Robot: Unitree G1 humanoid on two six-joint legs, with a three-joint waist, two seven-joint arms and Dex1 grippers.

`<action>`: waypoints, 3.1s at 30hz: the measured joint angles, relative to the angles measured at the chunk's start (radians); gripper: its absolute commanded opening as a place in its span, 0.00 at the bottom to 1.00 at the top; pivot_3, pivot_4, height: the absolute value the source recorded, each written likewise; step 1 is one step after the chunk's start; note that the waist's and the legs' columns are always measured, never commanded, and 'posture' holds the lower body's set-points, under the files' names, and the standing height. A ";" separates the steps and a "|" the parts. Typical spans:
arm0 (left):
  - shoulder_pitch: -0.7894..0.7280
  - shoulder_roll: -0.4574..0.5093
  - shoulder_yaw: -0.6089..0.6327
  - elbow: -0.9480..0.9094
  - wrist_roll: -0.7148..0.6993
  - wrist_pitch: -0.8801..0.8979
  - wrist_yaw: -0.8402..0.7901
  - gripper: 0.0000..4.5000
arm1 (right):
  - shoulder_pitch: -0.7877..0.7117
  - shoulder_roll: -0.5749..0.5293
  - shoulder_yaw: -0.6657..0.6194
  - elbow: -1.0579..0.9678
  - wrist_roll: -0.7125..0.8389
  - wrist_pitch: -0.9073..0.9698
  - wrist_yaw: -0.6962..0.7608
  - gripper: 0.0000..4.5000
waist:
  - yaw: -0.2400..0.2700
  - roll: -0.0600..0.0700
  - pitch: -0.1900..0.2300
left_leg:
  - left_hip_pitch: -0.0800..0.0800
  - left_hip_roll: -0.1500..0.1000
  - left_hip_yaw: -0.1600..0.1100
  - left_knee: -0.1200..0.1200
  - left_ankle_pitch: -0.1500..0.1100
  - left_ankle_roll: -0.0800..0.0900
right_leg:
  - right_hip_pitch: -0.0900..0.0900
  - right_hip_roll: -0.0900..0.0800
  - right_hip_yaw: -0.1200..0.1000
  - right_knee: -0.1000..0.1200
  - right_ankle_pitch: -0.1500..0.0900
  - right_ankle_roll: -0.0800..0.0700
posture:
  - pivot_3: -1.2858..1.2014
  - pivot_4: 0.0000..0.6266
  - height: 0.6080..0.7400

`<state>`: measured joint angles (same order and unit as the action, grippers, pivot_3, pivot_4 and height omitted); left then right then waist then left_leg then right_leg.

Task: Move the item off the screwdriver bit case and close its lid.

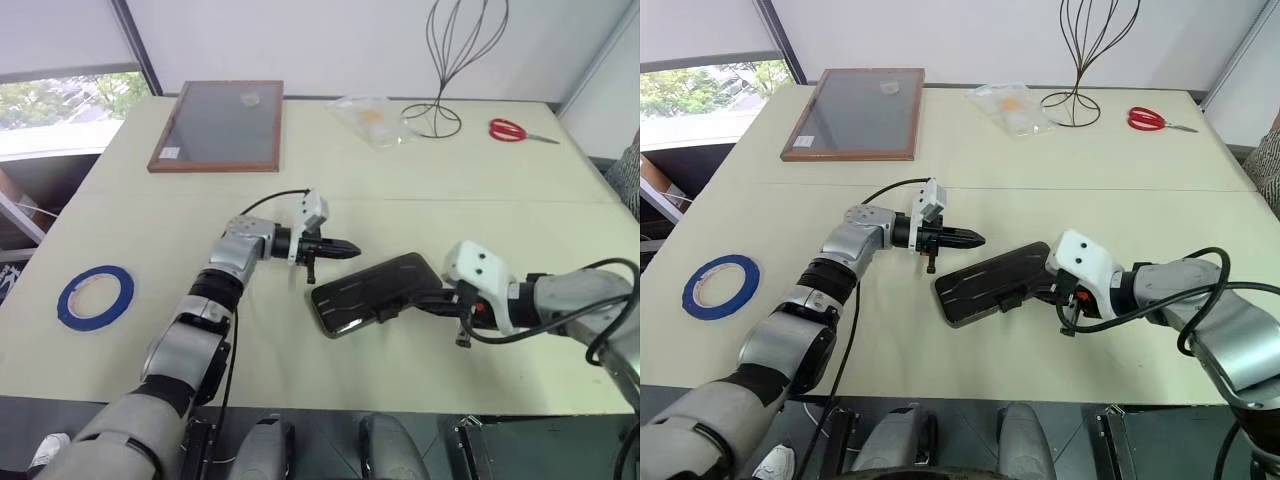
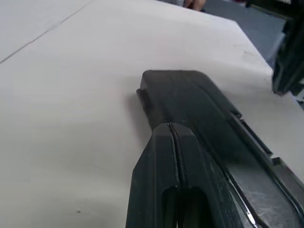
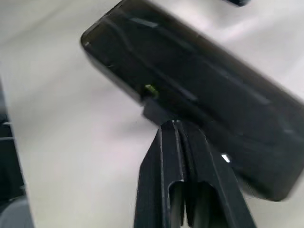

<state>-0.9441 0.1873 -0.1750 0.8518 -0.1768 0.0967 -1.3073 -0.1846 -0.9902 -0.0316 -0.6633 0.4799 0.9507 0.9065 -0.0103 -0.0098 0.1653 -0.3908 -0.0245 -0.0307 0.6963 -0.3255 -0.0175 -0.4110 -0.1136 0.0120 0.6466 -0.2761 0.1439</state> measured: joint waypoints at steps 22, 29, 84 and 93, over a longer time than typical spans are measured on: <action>-0.038 -0.076 -0.009 0.095 0.087 -0.089 0.014 0.00 | -0.010 0.085 0.184 0.063 -0.077 -0.054 -0.115 0.01 | 0.000 -0.002 0.001 | 0.000 0.000 0.000 0.001 0.000 0.000 | 0.000 0.000 0.000 0.000 0.000 0.000 | 0.52 0.24 1.00; -0.032 -0.082 -0.018 0.110 0.116 -0.127 0.020 0.00 | -0.034 0.113 0.215 0.112 -0.111 -0.079 -0.121 0.01 | -0.001 -0.002 0.001 | 0.000 0.000 0.000 0.001 0.000 0.000 | 0.000 0.000 0.000 0.000 0.000 0.000 | 0.52 0.24 1.00; 0.027 -0.057 0.012 0.089 0.164 -0.189 0.101 0.00 | -0.070 0.209 0.262 0.235 -0.193 -0.124 -0.128 0.01 | -0.009 -0.004 0.000 | 0.004 0.001 0.000 0.001 0.000 0.000 | 0.004 0.001 0.000 0.001 0.000 0.000 | 0.52 0.24 1.00; 0.036 -0.057 0.013 0.069 0.165 -0.171 0.101 0.00 | -0.091 0.220 0.278 0.241 -0.211 -0.120 -0.130 0.01 | -0.009 -0.004 -0.001 | 0.005 0.001 0.000 0.001 0.000 0.000 | 0.004 0.001 0.000 0.001 0.000 0.000 | 0.52 0.24 1.00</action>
<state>-0.9082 0.1306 -0.1620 0.9210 -0.0119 -0.0739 -1.2064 -0.2755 -0.7698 0.2464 -0.4220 0.2692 0.8302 0.7760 -0.0191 -0.0141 0.1647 -0.3861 -0.0233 -0.0304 0.6978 -0.3255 -0.0174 -0.4070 -0.1122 0.0122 0.6476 -0.2761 0.1439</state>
